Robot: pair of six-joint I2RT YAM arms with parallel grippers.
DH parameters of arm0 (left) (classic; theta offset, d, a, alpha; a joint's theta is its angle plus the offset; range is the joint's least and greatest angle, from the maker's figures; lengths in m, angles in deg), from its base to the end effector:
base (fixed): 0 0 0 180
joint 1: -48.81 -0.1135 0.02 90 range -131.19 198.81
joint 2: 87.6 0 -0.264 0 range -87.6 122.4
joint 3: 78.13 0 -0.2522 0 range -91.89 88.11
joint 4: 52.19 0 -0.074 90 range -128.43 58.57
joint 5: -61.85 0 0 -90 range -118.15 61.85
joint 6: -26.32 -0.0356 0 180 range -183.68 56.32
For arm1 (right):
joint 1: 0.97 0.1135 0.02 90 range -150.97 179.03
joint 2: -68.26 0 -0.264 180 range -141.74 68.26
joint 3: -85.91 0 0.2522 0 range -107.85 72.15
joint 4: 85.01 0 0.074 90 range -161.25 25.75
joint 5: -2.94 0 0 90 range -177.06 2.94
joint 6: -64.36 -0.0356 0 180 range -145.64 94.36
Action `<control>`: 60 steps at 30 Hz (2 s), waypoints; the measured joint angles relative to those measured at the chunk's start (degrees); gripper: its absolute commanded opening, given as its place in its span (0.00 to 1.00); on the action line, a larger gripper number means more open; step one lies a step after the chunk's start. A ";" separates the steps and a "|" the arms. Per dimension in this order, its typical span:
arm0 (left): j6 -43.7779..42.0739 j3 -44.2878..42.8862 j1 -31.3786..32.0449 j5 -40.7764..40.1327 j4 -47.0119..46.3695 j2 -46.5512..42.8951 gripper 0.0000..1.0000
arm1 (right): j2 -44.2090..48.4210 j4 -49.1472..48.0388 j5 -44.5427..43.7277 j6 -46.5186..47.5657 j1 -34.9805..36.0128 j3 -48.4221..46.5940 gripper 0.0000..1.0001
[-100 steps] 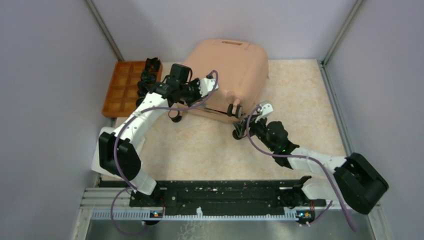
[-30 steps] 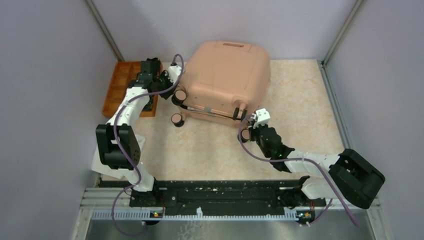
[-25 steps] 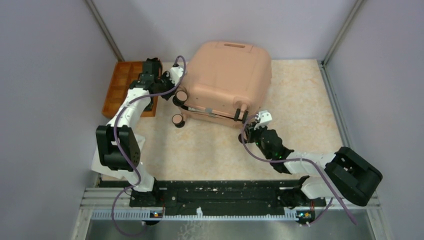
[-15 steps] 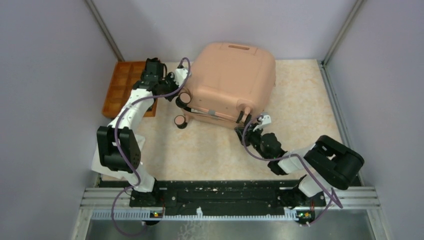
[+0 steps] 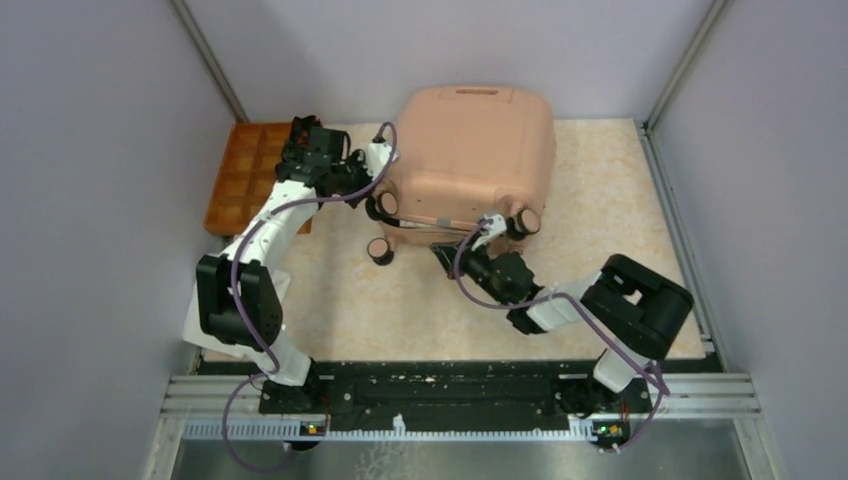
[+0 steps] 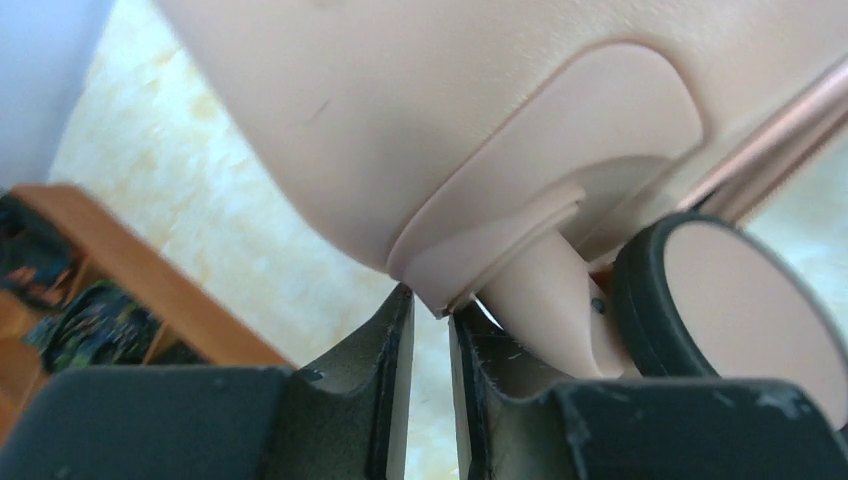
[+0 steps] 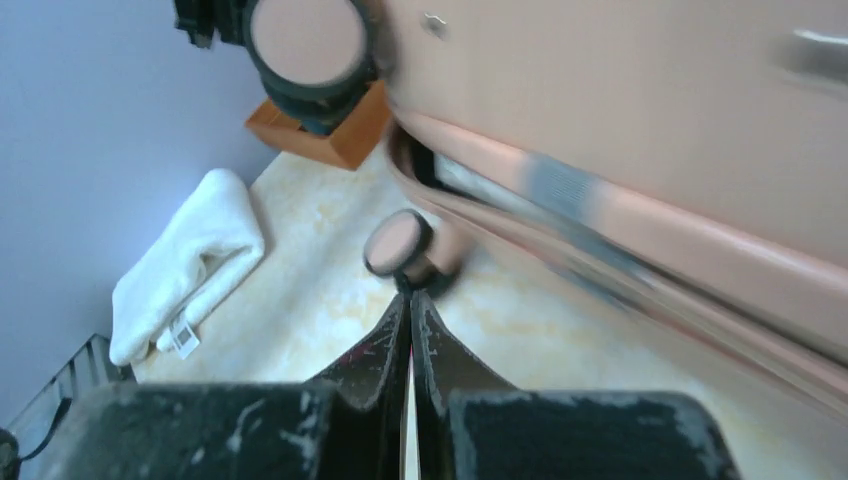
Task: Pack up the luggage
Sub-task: Zip the luggage at the center of the board.
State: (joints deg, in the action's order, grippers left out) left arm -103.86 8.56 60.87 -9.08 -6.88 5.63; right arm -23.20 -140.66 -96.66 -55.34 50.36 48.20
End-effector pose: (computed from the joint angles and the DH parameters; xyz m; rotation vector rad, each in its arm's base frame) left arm 0.3524 -0.0872 0.3010 1.1580 1.9995 -0.1450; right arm 0.1826 0.2187 0.1776 -0.1656 1.6156 0.9833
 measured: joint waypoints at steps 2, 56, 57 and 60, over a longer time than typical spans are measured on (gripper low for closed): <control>0.02 0.31 1.86 1.81 1.36 -0.22 0.26 | -3.76 1.53 1.79 1.81 0.63 -5.99 0.00; 1.86 2.91 0.48 4.13 -9.66 10.73 0.35 | -16.87 67.58 19.17 -11.21 -48.98 -63.04 0.73; 1.07 4.31 0.52 4.61 -9.97 9.35 0.35 | -18.99 68.83 20.63 -10.64 -48.83 -66.29 0.73; -1.18 8.24 1.51 6.51 -9.75 4.87 0.35 | -25.55 70.47 23.74 -9.68 -47.54 -75.25 0.72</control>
State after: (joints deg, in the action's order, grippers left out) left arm -105.04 16.80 62.37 -2.57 -16.62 10.50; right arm -48.75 -70.19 -72.93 -65.02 2.82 -27.05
